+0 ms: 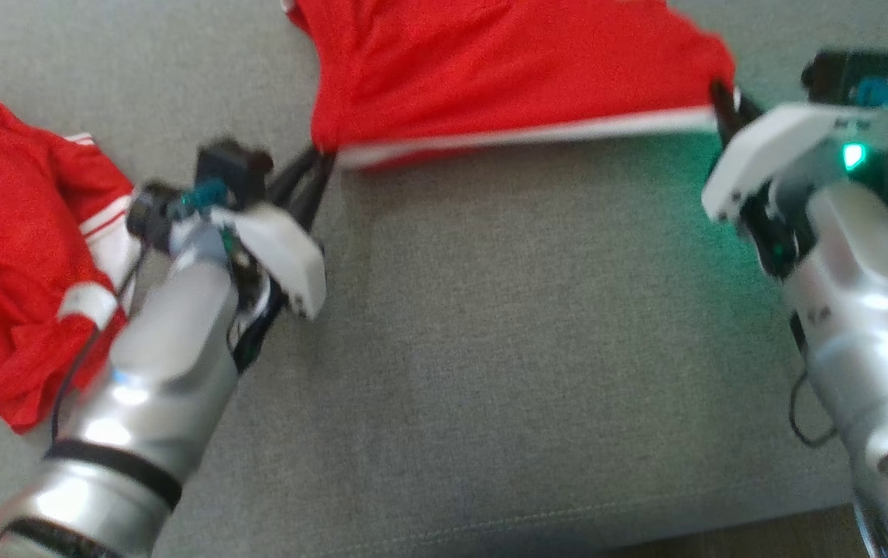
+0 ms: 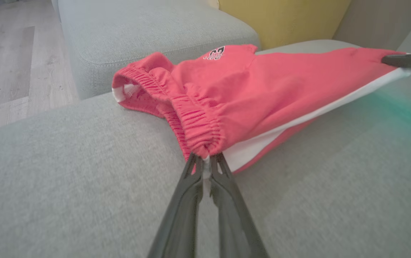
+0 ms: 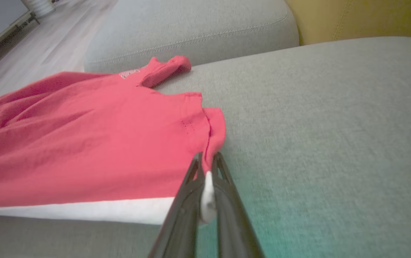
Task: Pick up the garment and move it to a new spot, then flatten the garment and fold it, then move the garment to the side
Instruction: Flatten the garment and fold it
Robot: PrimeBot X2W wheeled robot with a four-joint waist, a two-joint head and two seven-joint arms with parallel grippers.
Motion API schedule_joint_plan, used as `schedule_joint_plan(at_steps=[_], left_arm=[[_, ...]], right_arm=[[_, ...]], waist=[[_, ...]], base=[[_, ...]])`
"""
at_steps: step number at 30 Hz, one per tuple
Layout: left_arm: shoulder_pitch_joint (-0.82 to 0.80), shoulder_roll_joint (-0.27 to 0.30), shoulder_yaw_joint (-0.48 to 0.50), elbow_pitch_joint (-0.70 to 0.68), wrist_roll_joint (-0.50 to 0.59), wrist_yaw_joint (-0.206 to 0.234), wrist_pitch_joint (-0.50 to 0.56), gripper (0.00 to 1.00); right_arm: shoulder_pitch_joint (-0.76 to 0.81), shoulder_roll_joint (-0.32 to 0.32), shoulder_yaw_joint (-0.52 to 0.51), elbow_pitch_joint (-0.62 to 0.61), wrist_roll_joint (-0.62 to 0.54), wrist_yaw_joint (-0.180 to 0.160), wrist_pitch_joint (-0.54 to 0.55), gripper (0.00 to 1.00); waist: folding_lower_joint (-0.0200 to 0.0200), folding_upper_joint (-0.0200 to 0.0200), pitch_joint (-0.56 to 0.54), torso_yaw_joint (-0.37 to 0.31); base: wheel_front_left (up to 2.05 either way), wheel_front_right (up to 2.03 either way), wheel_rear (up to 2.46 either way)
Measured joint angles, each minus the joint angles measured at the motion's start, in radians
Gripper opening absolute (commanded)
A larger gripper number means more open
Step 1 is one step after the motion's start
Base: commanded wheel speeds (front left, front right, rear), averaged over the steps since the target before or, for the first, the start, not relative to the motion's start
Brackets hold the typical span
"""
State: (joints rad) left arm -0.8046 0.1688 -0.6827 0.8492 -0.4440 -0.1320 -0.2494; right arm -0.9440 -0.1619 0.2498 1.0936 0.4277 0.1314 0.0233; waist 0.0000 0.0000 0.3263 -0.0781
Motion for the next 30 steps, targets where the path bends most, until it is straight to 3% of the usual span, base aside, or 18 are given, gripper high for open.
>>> schedule_joint_plan(at_steps=[8,16,25,30], left_arm=[[0.114,0.031,-0.058,-0.063,0.003,0.0,0.0,0.0],[0.266,0.056,-0.086,-0.16,0.038,0.0,0.0,0.0],[0.468,0.092,-0.132,-0.301,0.037,0.011,0.015,0.0],[0.548,0.123,-0.149,-0.425,0.017,0.035,0.072,0.0]], right_arm=[[0.16,-0.083,0.13,-0.113,0.121,0.0,0.115,0.0],[0.348,-0.222,0.233,-0.323,0.272,0.0,0.28,0.0],[0.601,-0.363,0.241,-0.558,0.388,0.0,0.506,0.0],[0.711,-0.404,0.162,-0.678,0.407,0.0,0.597,0.0]], waist=[[0.0,0.0,-0.079,0.002],[0.0,0.0,-0.178,-0.018],[-0.0001,0.0,-0.291,-0.032],[-0.0001,0.0,-0.32,-0.022]], base=[[0.0,0.0,0.0],[0.0,0.0,0.0],[0.0,0.0,0.0],[0.0,0.0,0.0]])
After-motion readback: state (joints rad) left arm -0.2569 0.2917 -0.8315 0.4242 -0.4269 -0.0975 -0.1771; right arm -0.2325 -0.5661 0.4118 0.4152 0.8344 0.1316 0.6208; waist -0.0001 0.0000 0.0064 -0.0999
